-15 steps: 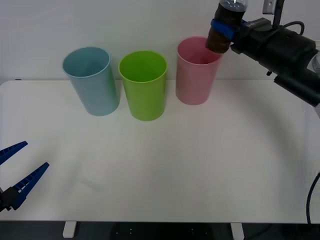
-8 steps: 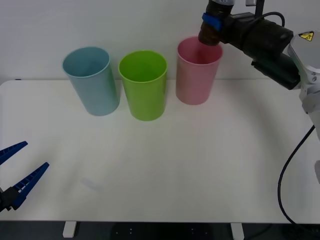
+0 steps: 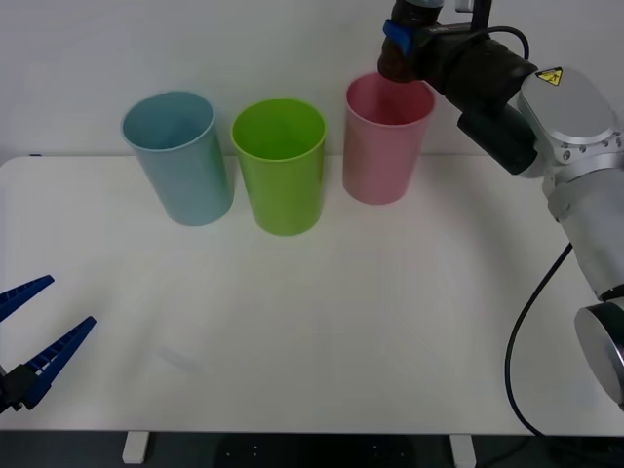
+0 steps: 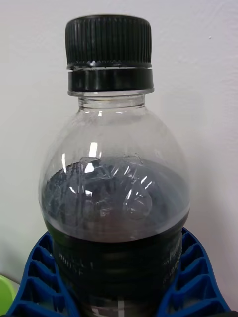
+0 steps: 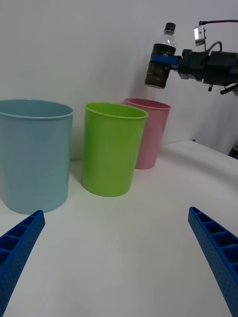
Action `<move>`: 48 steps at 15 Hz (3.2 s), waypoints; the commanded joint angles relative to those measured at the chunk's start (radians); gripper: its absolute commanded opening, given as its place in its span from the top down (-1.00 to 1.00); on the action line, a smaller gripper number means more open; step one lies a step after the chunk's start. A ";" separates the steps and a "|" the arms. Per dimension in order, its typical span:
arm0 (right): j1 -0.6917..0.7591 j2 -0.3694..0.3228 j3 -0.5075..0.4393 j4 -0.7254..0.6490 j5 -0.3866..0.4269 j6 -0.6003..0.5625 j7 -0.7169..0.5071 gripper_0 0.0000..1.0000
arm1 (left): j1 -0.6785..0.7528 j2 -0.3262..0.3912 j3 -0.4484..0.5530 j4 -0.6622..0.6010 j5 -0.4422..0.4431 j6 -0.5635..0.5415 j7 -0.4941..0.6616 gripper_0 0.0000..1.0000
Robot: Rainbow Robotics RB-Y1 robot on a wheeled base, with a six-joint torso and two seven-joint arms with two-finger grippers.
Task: Grasp the object on the table and drop it into the matching bin: aluminum can to the light blue bin, PET bottle to the pink bin.
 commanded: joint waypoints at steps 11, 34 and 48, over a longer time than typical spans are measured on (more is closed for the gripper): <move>-0.001 0.015 -0.001 -0.006 0.007 0.016 0.048 -1.00 | 0.000 0.000 0.000 0.000 0.000 0.000 0.000 -1.00; 0.456 -0.184 -0.011 -0.503 -0.263 -0.255 0.101 -1.00 | 0.000 0.000 0.000 0.000 0.000 0.000 0.000 -1.00; 0.902 -0.295 -0.146 -0.759 -0.333 -0.375 0.290 -1.00 | 0.000 0.000 0.000 0.000 0.000 0.000 0.000 -1.00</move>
